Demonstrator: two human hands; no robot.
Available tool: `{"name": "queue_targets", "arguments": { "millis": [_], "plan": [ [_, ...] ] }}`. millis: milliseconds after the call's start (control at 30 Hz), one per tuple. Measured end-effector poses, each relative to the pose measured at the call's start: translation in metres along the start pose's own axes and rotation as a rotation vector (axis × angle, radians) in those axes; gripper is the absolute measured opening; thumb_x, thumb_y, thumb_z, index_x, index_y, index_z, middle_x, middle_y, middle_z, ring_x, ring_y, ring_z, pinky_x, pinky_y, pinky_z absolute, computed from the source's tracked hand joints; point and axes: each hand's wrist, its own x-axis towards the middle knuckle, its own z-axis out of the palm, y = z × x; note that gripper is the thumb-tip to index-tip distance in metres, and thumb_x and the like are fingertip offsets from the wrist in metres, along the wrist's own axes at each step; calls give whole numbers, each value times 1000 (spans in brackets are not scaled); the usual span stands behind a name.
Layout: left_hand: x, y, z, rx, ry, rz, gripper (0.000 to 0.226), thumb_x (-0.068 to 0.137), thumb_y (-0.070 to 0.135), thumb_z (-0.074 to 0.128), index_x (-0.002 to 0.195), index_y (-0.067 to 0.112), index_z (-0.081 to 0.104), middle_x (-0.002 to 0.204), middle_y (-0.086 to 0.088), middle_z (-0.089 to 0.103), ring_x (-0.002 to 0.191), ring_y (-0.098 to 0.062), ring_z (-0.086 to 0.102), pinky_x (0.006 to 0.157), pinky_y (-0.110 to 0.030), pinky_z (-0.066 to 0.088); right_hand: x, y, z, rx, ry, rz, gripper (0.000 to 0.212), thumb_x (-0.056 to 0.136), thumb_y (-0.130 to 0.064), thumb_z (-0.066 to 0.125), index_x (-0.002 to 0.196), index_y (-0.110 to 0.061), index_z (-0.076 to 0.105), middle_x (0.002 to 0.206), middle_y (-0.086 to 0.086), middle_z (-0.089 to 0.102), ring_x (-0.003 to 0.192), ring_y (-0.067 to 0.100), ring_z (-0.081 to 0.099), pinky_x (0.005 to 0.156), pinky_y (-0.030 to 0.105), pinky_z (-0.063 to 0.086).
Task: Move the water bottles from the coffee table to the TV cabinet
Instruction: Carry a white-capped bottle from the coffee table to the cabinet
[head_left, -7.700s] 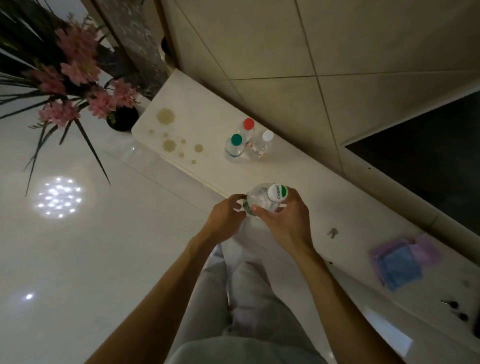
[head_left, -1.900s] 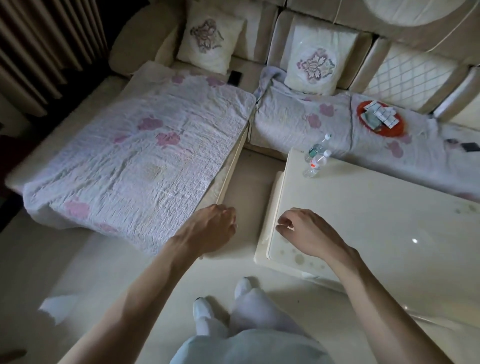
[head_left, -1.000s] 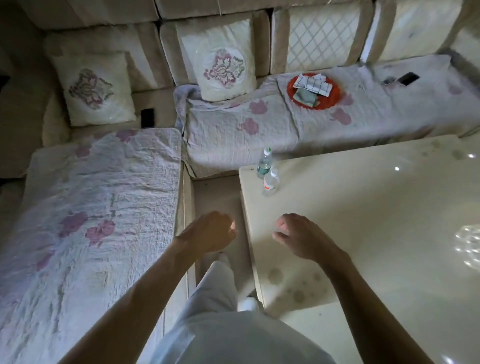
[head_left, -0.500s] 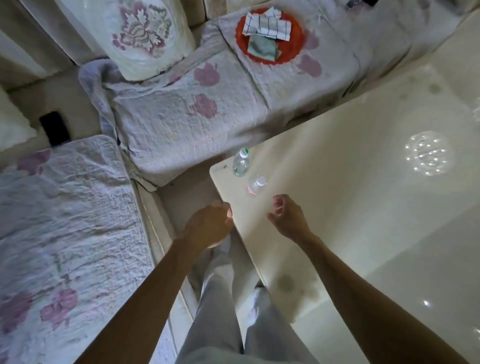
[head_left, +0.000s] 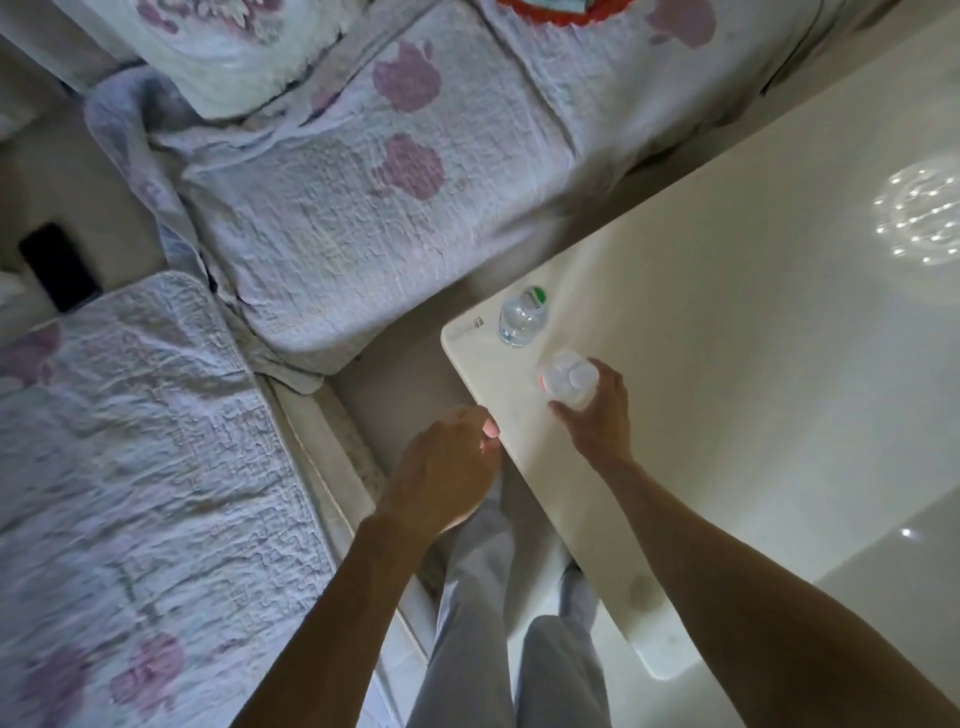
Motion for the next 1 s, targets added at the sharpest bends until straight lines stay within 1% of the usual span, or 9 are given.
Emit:
{"name": "queue_targets", "arguments": {
  "millis": [167, 333, 400, 500, 600, 667, 800, 867, 1000],
  "plan": [
    [-1, -5, -5, 32, -38, 4, 19, 93, 24, 49, 105, 17, 61, 105, -2, 67, 90, -20, 66, 82, -34, 54, 1, -6, -1, 104, 108, 72, 67, 66, -43, 80, 122, -18, 52, 115, 1, 60, 104, 23, 58, 90, 38, 49],
    [-17, 23, -16, -11, -56, 55, 18, 93, 20, 50, 106, 17, 62, 107, -3, 67, 91, -21, 65, 83, -34, 52, -39, -42, -53, 279, 153, 25, 65, 68, -45, 82, 121, -22, 53, 114, -4, 61, 97, 10, 62, 79, 25, 54],
    [-25, 43, -18, -17, -70, 89, 22, 94, 19, 50, 114, 17, 60, 111, -4, 67, 94, -22, 65, 84, -30, 49, -68, -56, -87, 300, 162, -31, 68, 68, -53, 81, 123, -24, 53, 114, -6, 63, 98, 6, 62, 78, 24, 56],
    [-34, 72, -16, -75, -104, 121, 41, 94, 19, 55, 134, 18, 46, 124, -4, 60, 103, -22, 62, 86, -27, 46, -116, -69, -140, 326, 163, -98, 71, 68, -57, 79, 127, -26, 51, 119, -8, 62, 104, 8, 63, 79, 23, 58],
    [-46, 101, -3, -83, -101, 232, 55, 90, 15, 59, 141, 17, 38, 136, -6, 49, 112, -26, 57, 94, -37, 47, -166, -70, -189, 328, 186, -122, 68, 71, -53, 79, 128, -31, 49, 122, -13, 60, 105, 6, 62, 78, 16, 55],
    [-56, 127, 13, -62, -131, 303, 58, 90, 16, 60, 143, 19, 36, 139, -4, 46, 113, -25, 57, 97, -40, 47, -197, -60, -218, 339, 237, -116, 67, 72, -50, 80, 128, -33, 48, 121, -15, 60, 105, 3, 61, 78, 13, 53],
    [-91, 185, 64, -71, -205, 439, 56, 88, 15, 60, 140, 25, 41, 136, 3, 50, 101, -15, 59, 92, -32, 49, -253, -20, -270, 397, 346, -65, 70, 72, -50, 78, 130, -28, 44, 125, -7, 59, 111, 10, 60, 86, 20, 55],
    [-117, 212, 96, -89, -242, 518, 55, 88, 15, 61, 139, 24, 43, 135, 2, 51, 108, -17, 58, 93, -28, 47, -283, 9, -295, 438, 421, -29, 72, 73, -49, 77, 132, -26, 44, 127, -6, 58, 113, 13, 60, 89, 27, 56],
    [-184, 265, 165, -167, -263, 606, 52, 87, 23, 61, 136, 27, 46, 131, 5, 50, 119, -13, 50, 100, -29, 41, -352, 76, -349, 501, 576, 30, 73, 74, -50, 76, 134, -29, 41, 125, -15, 58, 109, 4, 60, 93, 22, 51]
  ]
}}
